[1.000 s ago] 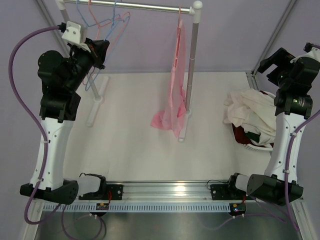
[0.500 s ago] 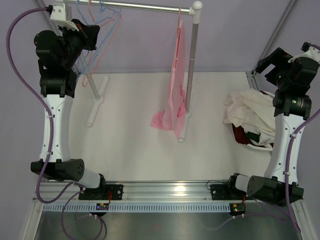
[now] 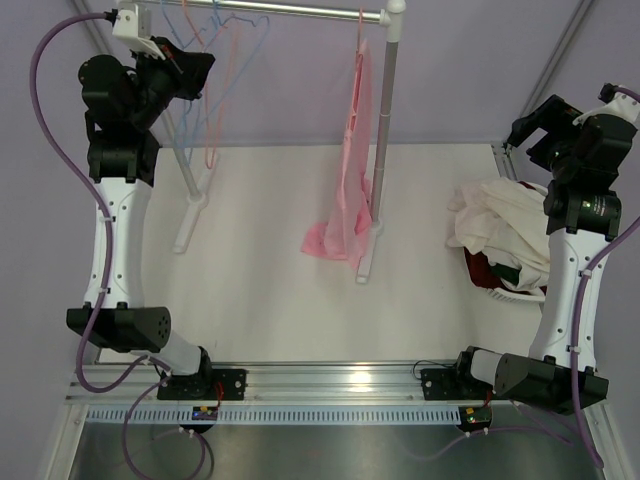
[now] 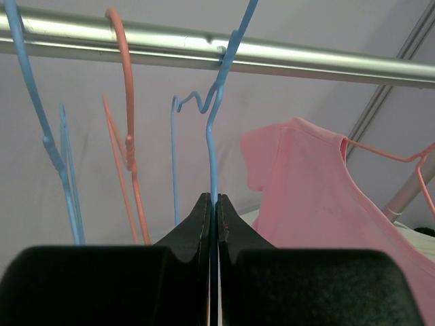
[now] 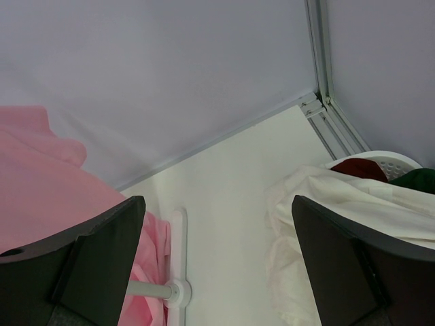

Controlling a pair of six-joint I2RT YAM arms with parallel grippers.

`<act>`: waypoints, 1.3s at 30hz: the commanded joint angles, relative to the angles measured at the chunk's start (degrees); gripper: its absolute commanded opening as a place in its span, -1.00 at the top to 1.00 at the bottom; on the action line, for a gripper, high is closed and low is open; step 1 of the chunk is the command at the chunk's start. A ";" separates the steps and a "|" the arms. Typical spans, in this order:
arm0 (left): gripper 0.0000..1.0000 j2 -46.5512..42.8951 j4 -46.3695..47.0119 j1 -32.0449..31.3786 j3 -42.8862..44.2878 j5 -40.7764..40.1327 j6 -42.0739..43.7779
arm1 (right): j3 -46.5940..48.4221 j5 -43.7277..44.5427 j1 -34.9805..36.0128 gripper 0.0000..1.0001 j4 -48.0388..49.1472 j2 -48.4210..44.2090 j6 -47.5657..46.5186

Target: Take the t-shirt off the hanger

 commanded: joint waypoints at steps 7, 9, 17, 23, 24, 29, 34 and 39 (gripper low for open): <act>0.80 -6.29 0.13 0.19 -7.56 -4.46 1.49 | 0.76 -0.57 1.17 -0.99 0.74 -1.26 -1.02; 0.74 -6.81 -0.31 0.27 -8.09 -4.55 2.02 | 0.75 -0.74 1.35 -0.99 0.82 -1.18 -1.01; 0.43 -8.48 -1.54 0.19 -7.23 -6.12 3.25 | 0.58 -0.13 2.32 -0.99 0.82 -0.91 -1.10; 0.26 -12.43 -3.57 -0.43 -5.63 -11.49 7.12 | 0.93 0.05 2.76 -0.99 0.74 -0.91 -1.28; 0.25 -13.14 -3.57 -0.43 -5.63 -11.06 7.12 | 0.93 0.13 2.84 -0.99 0.82 -0.91 -1.36; 0.19 -15.95 -3.39 -3.75 -5.89 -3.33 9.13 | 1.28 0.22 3.63 -0.99 0.65 -0.56 -1.54; 0.13 -18.33 -3.30 -8.69 -6.17 -2.70 10.47 | 2.16 0.49 4.60 -0.99 0.21 -0.12 -1.72; 0.15 -16.05 -3.39 -12.99 -2.82 -5.06 5.54 | 3.30 1.89 6.09 -0.99 -0.76 0.49 -2.16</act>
